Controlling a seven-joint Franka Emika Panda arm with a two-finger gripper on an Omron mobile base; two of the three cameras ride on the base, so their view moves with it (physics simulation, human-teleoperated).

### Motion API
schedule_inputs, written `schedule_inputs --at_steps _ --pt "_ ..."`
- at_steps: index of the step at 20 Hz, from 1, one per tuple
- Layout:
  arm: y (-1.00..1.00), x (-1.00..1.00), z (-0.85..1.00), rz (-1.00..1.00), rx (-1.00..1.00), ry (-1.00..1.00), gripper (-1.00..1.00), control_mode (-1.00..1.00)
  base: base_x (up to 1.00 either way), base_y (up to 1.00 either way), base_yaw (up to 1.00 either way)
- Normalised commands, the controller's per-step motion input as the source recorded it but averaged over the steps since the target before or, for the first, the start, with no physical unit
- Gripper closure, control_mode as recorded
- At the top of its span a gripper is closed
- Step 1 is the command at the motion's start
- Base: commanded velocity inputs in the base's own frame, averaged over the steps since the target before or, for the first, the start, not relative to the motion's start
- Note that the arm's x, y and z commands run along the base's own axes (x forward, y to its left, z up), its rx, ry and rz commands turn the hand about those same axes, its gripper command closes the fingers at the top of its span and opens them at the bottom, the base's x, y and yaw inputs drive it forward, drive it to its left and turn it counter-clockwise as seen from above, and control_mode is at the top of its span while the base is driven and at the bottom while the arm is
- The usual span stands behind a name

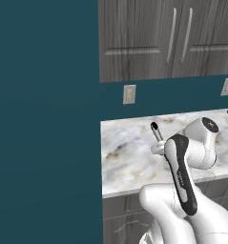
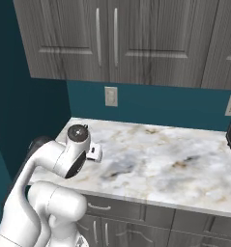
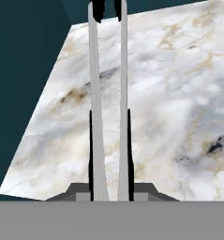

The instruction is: Pick up the tongs from the counter and place them near the plate next to the oven.

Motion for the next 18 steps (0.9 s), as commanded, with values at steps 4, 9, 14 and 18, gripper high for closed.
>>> schedule_inputs --at_steps 4,9,14,18 --pt "0.08 -0.13 0.1 0.0 -0.06 0.01 1.0 -1.0 0.0 0.0 0.0" --pt "0.13 0.0 0.06 0.0 -0.04 0.01 1.0 -1.0 0.0 0.0 0.0" --pt "0.12 -0.01 0.0 -0.08 -0.02 0.0 1.0 -1.0 0.0 0.0 0.0" --pt "0.0 0.0 0.0 0.0 0.0 0.0 1.0 1.0 -0.35 0.0 -0.36"
